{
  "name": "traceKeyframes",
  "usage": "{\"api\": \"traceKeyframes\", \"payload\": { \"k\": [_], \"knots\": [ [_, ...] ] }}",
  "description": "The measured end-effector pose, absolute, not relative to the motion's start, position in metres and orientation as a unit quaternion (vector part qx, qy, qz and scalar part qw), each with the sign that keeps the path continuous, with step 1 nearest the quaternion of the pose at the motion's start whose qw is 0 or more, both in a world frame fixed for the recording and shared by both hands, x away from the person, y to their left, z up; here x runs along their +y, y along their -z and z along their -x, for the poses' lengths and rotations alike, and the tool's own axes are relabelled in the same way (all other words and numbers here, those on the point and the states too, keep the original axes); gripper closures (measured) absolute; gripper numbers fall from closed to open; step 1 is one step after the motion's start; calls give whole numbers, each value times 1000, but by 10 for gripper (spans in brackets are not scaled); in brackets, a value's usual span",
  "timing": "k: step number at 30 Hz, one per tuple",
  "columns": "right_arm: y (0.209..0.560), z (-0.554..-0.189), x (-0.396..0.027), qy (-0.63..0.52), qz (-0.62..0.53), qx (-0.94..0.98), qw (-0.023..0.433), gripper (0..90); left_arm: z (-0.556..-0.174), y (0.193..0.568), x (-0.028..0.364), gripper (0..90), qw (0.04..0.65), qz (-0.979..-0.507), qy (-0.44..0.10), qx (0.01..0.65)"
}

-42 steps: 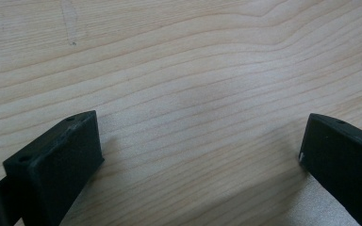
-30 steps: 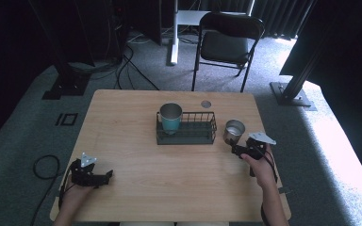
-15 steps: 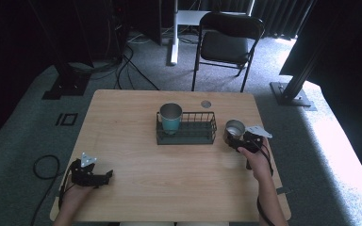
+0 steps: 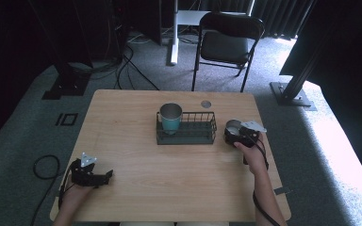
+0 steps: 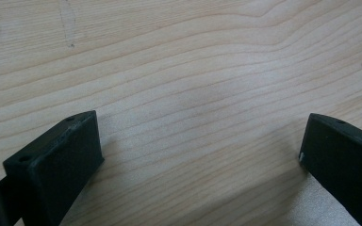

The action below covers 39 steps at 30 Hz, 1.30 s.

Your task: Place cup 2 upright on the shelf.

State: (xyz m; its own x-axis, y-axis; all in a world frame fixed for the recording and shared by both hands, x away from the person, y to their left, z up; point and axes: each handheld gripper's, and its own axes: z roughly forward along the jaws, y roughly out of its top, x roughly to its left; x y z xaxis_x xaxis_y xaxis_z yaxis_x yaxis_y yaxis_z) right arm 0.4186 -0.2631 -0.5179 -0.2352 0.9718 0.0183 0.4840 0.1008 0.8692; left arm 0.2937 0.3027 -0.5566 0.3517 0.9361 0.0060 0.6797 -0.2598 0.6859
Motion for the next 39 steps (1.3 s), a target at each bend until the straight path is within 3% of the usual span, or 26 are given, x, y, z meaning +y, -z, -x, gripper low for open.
{"api": "traceKeyframes", "payload": {
  "k": [20,39],
  "knots": [
    [512,-422,-264,-390,-547,678,299,133,-294,557,303,3,302,-765,-212,528],
    [466,-417,-270,-410,-538,671,304,134,-294,557,303,3,302,-765,-212,528]
  ]
}}
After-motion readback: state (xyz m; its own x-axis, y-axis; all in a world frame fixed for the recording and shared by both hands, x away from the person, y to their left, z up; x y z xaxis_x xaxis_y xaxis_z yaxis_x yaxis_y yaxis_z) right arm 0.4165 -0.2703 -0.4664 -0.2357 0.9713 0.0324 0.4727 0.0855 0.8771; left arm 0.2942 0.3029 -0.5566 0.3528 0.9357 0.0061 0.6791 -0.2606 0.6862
